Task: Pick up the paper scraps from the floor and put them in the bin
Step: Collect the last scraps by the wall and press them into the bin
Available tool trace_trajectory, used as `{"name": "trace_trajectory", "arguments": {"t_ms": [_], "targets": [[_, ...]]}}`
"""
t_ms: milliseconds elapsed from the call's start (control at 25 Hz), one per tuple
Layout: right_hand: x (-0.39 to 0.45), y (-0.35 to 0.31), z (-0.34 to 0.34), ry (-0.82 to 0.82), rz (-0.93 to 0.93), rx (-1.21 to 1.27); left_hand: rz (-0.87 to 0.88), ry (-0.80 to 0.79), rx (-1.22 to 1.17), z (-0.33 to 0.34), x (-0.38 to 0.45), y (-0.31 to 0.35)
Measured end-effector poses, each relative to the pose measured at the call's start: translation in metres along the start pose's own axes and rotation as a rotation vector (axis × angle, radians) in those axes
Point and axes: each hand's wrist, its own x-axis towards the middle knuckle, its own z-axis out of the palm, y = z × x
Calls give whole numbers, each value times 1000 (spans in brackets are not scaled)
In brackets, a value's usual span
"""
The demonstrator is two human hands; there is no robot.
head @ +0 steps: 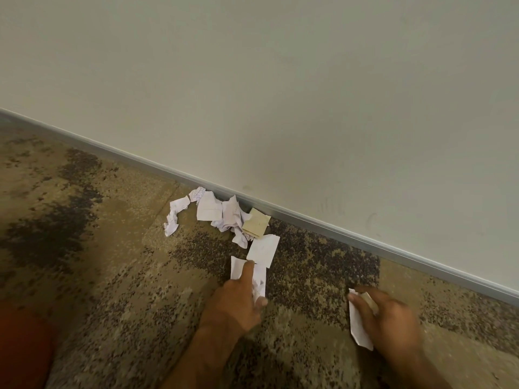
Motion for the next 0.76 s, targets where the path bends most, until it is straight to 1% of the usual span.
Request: {"name": "trace_trajectory", "arguments": {"t_ms": [80,160,320,440,520,640,720,760], "targets": [[6,1,7,-16,-72,-2,-10,8,8,-4,2,1],[17,-11,13,-30,-222,20,-24,17,1,-8,5,3],[47,-72,28,-200,-524,111,-33,-18,-20,-17,13,6],[77,-114,44,-337,-767,-29,-39,-29,12,-19,11,6],[92,-127,50,-406,-893,-114,-23,-20,-20,-16,10,3],[105,-132,54,-455,-946,-148,16,26,-18,-16,6,2],[110,-137,57,-480,-932,-147,24,38,2,-19,3,2],[111,-139,58,-494,-916,-138,29,19,1,-19,1,2]]}}
